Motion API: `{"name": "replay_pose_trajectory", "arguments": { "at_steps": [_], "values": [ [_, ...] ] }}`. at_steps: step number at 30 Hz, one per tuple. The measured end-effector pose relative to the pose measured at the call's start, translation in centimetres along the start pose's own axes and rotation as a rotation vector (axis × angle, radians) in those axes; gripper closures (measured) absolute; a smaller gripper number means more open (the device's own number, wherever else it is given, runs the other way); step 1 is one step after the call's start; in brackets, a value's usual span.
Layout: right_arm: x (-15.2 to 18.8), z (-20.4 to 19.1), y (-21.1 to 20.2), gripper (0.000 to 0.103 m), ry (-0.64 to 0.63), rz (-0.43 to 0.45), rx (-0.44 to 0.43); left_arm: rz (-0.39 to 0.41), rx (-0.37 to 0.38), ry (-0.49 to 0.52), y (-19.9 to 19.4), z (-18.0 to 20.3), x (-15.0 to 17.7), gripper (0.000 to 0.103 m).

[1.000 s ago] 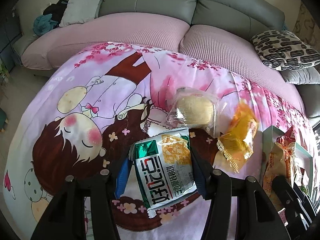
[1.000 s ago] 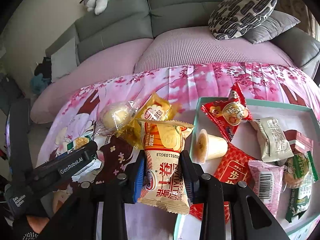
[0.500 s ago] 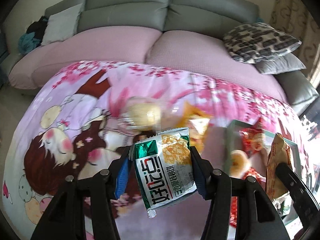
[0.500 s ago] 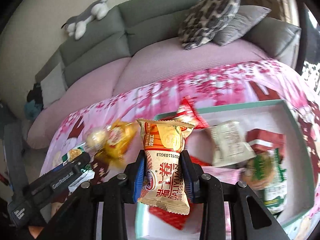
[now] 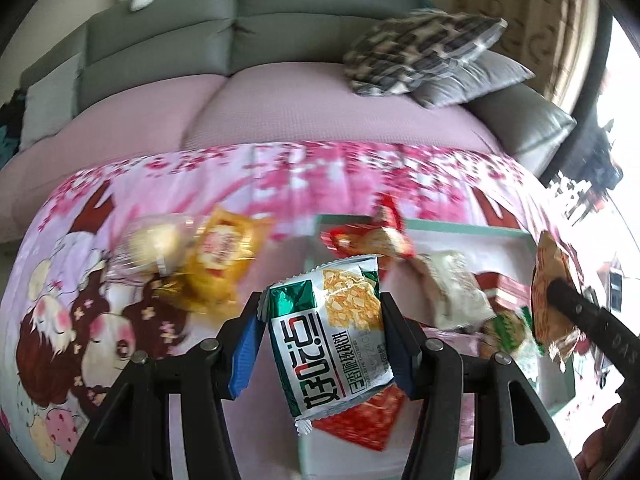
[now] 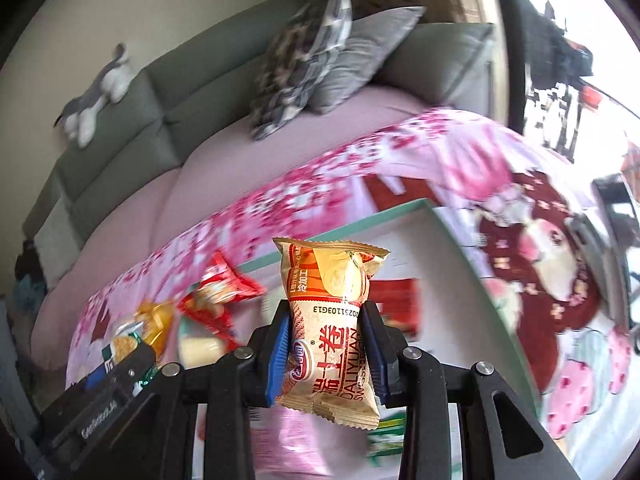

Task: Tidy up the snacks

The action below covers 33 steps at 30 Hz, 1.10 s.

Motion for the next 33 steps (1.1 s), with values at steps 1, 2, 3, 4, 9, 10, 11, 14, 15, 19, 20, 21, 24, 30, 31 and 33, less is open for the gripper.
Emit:
{"name": "replay_pose_trajectory", "arguments": {
  "at_steps": [1, 2, 3, 4, 9, 10, 11, 14, 15, 19, 20, 21, 24, 30, 31, 33],
  "values": [
    [-0.2, 0.7, -0.1, 0.067, 0.009, 0.004, 0.01, -0.004, 0.009, 0.013, 0.1, 0.7, 0.1, 0.046],
    [-0.3, 1.5, -0.2, 0.067, 0.018, 0.007, 0.022, -0.008, 0.017, 0.021, 0.2, 1.3, 0.3, 0.046],
    [-0.4, 2.1, -0.3, 0.067, 0.025, 0.01, 0.032, -0.014, 0.026, 0.028, 0.3, 1.9, 0.4, 0.046],
    [-0.5, 2.7, -0.5, 0.067, 0.03, 0.013, 0.041, -0.019, 0.035, 0.035, 0.4, 2.4, 0.5, 0.046],
    [-0.5, 4.9, -0.4, 0.067, 0.043, 0.003, 0.083, -0.031, 0.04, 0.058, 0.8, 3.7, 1.0, 0.046],
    [-0.4, 5.2, -0.3, 0.067, 0.044, -0.001, 0.09, -0.033, 0.039, 0.061, 0.9, 3.7, 1.0, 0.046],
    [-0.3, 5.6, -0.1, 0.067, 0.045, -0.007, 0.095, -0.034, 0.036, 0.062, 1.0, 3.8, 1.1, 0.046],
    [0.2, 6.3, 0.8, 0.067, 0.053, -0.032, 0.103, -0.041, 0.027, 0.057, 1.5, 3.6, 1.2, 0.046],
    [0.5, 6.6, 1.2, 0.067, 0.057, -0.044, 0.106, -0.045, 0.026, 0.053, 1.6, 3.4, 1.2, 0.046],
    [1.3, 7.1, 2.4, 0.067, 0.053, -0.081, 0.125, -0.079, 0.025, 0.041, 3.0, 3.1, 1.7, 0.046],
    [1.4, 7.1, 2.5, 0.067, 0.053, -0.085, 0.123, -0.086, 0.025, 0.04, 3.2, 3.0, 1.9, 0.046],
    [1.4, 7.1, 2.6, 0.067, 0.054, -0.087, 0.124, -0.093, 0.023, 0.038, 3.5, 3.0, 2.0, 0.046],
    [1.5, 7.1, 2.5, 0.066, 0.051, -0.087, 0.128, -0.109, 0.021, 0.039, 4.1, 3.0, 2.5, 0.045],
    [1.4, 7.0, 2.3, 0.066, 0.038, -0.089, 0.145, -0.118, 0.024, 0.033, 4.2, 2.9, 2.6, 0.04],
    [1.3, 7.1, 2.3, 0.065, 0.034, -0.09, 0.149, -0.117, 0.027, 0.029, 4.1, 2.8, 2.6, 0.038],
    [1.3, 7.1, 2.3, 0.061, 0.03, -0.091, 0.159, -0.12, 0.035, 0.022, 4.1, 2.7, 2.5, 0.038]
  ]
}}
Point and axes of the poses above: each gripper's, at about its wrist camera, not at the fingertips, and y roughly the way its jaws point, z to its right, x to its underside, the point moved 9 cm from there along y, roughly the way its jaws point, and after that the axes turned 2 degrees about x, right-handed, at the moved point
